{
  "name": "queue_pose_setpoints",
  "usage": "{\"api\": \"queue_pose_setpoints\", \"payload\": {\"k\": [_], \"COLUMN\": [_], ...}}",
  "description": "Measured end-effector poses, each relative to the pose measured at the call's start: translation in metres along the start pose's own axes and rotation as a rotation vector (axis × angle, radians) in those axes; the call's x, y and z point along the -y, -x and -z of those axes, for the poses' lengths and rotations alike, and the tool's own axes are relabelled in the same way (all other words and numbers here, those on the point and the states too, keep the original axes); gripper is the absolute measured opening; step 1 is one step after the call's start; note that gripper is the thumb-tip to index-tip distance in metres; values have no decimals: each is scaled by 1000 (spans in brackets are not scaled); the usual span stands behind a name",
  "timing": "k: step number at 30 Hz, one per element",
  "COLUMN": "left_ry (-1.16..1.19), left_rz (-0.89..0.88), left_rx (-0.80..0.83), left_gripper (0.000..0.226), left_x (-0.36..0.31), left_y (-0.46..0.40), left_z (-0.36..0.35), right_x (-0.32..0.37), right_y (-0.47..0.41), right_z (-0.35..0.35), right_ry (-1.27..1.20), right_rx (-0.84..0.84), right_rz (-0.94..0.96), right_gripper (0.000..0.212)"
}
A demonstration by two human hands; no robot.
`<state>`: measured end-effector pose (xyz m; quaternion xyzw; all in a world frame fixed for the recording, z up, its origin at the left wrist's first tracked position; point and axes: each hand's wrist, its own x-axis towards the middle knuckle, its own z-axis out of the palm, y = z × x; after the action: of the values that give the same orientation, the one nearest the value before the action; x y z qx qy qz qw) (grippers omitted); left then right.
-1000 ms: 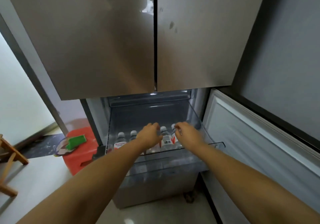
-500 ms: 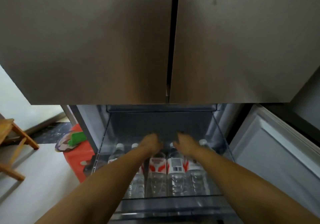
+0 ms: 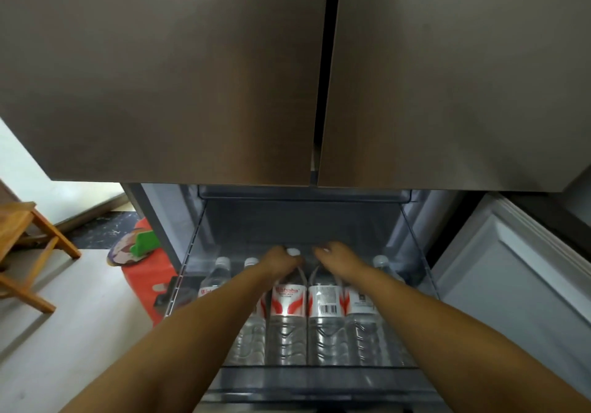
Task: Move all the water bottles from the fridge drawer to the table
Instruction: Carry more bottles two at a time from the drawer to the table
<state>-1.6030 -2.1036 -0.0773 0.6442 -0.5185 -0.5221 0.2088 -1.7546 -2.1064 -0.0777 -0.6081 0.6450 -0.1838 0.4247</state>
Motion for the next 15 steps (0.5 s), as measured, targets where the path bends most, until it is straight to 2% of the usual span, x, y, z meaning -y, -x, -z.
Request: {"api": "queue_pose_setpoints", "payload": {"k": [3,5,9,12,13,15], "left_ry": [152,179,221,326,353,397], "left_rz": [-19,-25,-51,-71,-65,-38], "left_rx": [-44,-28,62,175,213,265], "left_gripper": [23,18,26,25,27,35], "left_x": [-9,-15,-20,-15,-12,-3], "left_y": [17,29,48,65,70,75], "left_z": [9,15,28,32,32,31], "right_x": [15,23,28,20,15,4], "right_y": [16,26,41,61,67,72], "right_z": [8,15,25,15,11,8], "right_ry": [-253,-288,-386,-495,-567,-642], "right_rx": [-4,-6,54,155,187,241], "right_rz": [-41,-76,-85,-90,-110,-119], "right_gripper": [22,25,44,44,49,74]}}
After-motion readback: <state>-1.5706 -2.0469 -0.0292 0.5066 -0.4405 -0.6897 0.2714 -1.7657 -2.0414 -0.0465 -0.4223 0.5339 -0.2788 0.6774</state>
